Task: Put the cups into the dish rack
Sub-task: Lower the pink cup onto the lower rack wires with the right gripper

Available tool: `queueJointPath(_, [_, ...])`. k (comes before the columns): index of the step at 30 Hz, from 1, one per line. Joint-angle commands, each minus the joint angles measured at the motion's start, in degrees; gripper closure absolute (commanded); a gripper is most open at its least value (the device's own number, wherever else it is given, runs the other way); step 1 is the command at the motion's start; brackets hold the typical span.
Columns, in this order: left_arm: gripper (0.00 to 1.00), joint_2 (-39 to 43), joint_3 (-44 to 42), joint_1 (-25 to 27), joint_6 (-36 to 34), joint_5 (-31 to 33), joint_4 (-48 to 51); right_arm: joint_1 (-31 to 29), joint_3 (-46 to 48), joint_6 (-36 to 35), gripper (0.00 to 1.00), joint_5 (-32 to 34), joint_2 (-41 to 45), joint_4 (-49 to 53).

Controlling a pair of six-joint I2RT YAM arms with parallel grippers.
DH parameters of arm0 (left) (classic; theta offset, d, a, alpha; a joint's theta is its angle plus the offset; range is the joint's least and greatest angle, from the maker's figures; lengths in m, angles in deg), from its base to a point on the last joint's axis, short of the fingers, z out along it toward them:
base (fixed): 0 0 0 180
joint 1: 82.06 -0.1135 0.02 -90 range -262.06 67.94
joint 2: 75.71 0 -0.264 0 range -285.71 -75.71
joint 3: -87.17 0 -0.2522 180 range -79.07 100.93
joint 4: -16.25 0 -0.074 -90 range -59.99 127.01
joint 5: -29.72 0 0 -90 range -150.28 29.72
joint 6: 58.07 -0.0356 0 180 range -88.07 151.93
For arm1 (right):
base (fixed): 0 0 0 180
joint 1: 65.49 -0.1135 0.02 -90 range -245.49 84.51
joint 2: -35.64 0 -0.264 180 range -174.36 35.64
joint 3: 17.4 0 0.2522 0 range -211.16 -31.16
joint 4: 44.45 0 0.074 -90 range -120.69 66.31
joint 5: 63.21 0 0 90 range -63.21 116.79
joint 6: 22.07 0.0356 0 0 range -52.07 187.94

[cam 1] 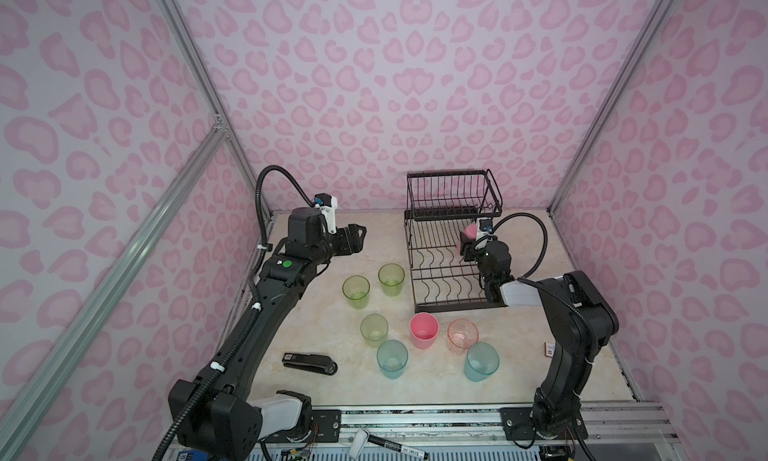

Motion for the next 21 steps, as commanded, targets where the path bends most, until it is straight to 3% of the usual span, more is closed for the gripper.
queueJointPath(1, [0.2,-0.06,-0.4,-0.06,-0.22,0.1,-1.78,-0.23,1.05,0.16,0.35,1.33,-1.13,-3.72])
queueJointPath(21, [0.2,-0.29,-1.17,-0.08,0.56,-0.59,-2.43,-2.27,-4.56,-1.51,0.32,7.44,-3.91,4.08])
